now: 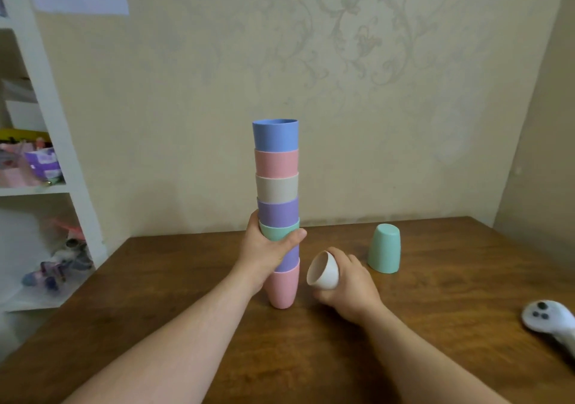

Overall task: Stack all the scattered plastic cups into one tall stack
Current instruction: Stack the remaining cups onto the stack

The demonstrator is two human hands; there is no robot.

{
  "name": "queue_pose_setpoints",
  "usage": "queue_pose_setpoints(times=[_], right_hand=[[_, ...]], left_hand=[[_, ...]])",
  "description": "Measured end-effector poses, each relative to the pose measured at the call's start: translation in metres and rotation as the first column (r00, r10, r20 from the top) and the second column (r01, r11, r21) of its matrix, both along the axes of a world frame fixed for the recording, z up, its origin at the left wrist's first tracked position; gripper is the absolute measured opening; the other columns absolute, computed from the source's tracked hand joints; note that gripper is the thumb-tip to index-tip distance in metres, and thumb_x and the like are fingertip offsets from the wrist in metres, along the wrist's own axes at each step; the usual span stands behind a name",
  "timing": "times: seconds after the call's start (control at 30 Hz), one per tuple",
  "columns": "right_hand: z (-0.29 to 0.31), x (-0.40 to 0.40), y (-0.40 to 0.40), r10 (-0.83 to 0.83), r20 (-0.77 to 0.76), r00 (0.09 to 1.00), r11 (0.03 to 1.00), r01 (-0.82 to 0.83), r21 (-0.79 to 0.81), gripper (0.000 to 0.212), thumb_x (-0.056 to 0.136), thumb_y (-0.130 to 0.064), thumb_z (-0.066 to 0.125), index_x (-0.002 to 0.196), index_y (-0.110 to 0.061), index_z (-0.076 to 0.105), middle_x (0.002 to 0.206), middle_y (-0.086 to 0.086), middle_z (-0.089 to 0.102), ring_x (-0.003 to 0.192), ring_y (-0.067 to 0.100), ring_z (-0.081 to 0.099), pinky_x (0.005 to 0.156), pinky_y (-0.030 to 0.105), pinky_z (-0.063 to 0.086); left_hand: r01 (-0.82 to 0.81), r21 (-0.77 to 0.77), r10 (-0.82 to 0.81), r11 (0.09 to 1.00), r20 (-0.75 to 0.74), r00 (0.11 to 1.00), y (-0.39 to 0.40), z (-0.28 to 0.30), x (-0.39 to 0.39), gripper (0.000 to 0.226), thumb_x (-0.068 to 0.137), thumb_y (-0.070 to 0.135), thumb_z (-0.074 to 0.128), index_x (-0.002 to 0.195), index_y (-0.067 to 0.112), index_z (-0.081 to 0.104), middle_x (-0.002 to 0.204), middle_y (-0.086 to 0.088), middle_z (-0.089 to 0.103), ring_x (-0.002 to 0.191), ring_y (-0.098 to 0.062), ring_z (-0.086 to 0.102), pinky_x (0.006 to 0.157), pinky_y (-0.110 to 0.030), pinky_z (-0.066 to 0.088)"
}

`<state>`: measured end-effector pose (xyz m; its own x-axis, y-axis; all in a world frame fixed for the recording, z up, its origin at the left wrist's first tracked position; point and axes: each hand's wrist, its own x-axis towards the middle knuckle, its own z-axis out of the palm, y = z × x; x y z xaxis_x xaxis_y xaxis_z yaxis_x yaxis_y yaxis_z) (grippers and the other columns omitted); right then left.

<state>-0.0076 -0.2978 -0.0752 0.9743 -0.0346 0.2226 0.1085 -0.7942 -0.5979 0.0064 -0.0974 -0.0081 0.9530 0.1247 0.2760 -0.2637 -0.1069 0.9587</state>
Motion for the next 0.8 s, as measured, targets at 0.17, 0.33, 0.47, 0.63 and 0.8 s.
queue_pose_setpoints(times=[0.17, 0.33, 0.47, 0.63, 0.8], right_hand=[[-0.009, -0.007, -0.011, -0.065, 0.026, 0.998, 0.961, 0.055, 0.272, 0.084, 0.061, -0.048, 0.086, 0.136, -0.045, 0.048, 0.124, -0.014, 0.060, 0.116, 0.012, 0.060, 0.099, 0.041, 0.056], [-0.020, -0.016, -0.013, -0.208, 0.083, 0.975, 0.845, 0.136, 0.517, 0.063, 0.074, -0.031, 0.091, 0.118, -0.046, 0.050, 0.115, -0.018, 0.064, 0.106, 0.010, 0.064, 0.088, 0.030, 0.051], [-0.013, -0.017, -0.010, -0.247, -0.027, 0.969, 0.775, 0.214, 0.595, 0.075, 0.072, -0.042, 0.093, 0.131, -0.044, 0.048, 0.115, -0.019, 0.063, 0.104, 0.011, 0.064, 0.095, 0.038, 0.056], [0.071, -0.008, 0.001, -0.261, 0.045, 0.964, 0.587, 0.122, 0.800, 0.060, 0.081, -0.057, 0.084, 0.128, -0.031, 0.057, 0.119, -0.001, 0.072, 0.099, 0.014, 0.070, 0.086, 0.040, 0.060], [0.233, -0.005, 0.024, -0.111, 0.311, 0.944, 0.314, -0.264, 0.912, 0.046, 0.079, -0.064, 0.067, 0.115, -0.036, 0.061, 0.118, -0.001, 0.069, 0.105, 0.020, 0.069, 0.096, 0.052, 0.062]], left_hand=[[0.026, -0.144, -0.019, 0.989, 0.050, 0.999, 0.006, 0.033, 0.002, 0.120, 0.059, 0.060, 0.096, 0.163, 0.038, 0.039, 0.140, 0.008, 0.071, 0.116, -0.014, 0.075, 0.095, -0.042, 0.064], [0.022, -0.061, -0.015, 0.998, 0.119, 0.993, -0.003, 0.065, 0.009, 0.094, 0.060, 0.054, 0.096, 0.143, 0.040, 0.055, 0.117, 0.012, 0.080, 0.103, -0.019, 0.080, 0.088, -0.044, 0.065], [-0.089, -0.007, 0.090, 0.996, 0.031, 0.995, -0.013, 0.057, 0.013, 0.060, 0.066, 0.048, 0.093, 0.117, 0.035, 0.064, 0.104, 0.010, 0.080, 0.093, -0.019, 0.080, 0.089, -0.050, 0.067], [-0.105, -0.033, 0.107, 0.994, 0.060, 0.992, -0.015, 0.052, 0.015, 0.050, 0.068, 0.045, 0.091, 0.109, 0.035, 0.064, 0.100, 0.010, 0.080, 0.090, -0.018, 0.079, 0.086, -0.046, 0.066], [-0.096, -0.049, 0.098, 0.994, 0.032, 0.995, -0.011, 0.052, 0.013, 0.045, 0.075, 0.037, 0.091, 0.110, 0.034, 0.063, 0.099, 0.006, 0.079, 0.090, -0.021, 0.078, 0.081, -0.042, 0.066]])
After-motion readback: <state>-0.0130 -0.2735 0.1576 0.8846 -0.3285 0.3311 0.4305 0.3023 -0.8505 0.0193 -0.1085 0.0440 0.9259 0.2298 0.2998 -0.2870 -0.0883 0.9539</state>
